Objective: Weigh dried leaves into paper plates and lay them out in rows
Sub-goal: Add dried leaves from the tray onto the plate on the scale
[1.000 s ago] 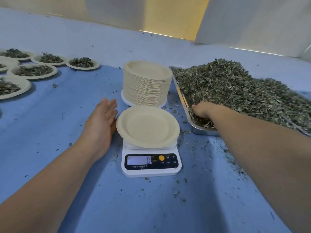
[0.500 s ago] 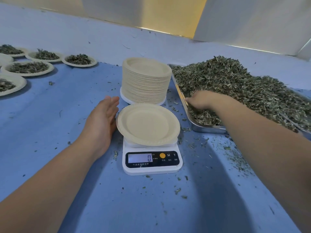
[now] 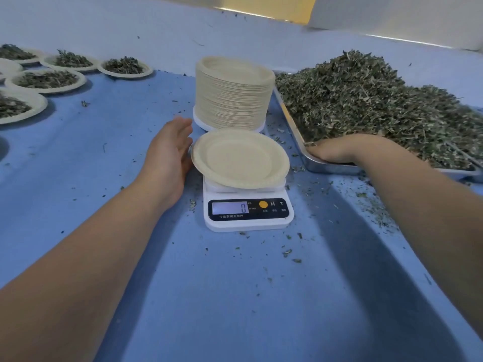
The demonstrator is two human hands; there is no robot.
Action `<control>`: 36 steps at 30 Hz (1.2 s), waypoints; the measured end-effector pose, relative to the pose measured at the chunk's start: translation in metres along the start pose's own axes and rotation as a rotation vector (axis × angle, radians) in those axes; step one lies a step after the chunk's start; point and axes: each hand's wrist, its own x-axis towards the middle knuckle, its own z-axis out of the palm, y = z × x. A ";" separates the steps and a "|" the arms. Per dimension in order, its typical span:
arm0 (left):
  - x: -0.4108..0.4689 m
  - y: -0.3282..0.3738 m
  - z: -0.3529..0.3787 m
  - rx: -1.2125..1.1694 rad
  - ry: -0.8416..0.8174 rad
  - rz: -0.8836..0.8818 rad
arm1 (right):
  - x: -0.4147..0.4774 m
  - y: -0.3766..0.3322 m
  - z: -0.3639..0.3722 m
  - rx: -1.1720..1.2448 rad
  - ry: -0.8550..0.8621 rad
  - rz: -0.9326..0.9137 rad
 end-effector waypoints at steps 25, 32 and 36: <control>0.001 -0.002 -0.001 0.022 0.022 0.001 | -0.031 0.004 0.016 0.527 0.853 -0.160; 0.002 -0.004 -0.002 0.018 0.001 0.000 | -0.028 0.007 0.017 0.449 0.800 -0.138; 0.003 -0.005 -0.003 0.025 0.004 0.003 | -0.031 0.005 0.013 0.406 0.764 -0.147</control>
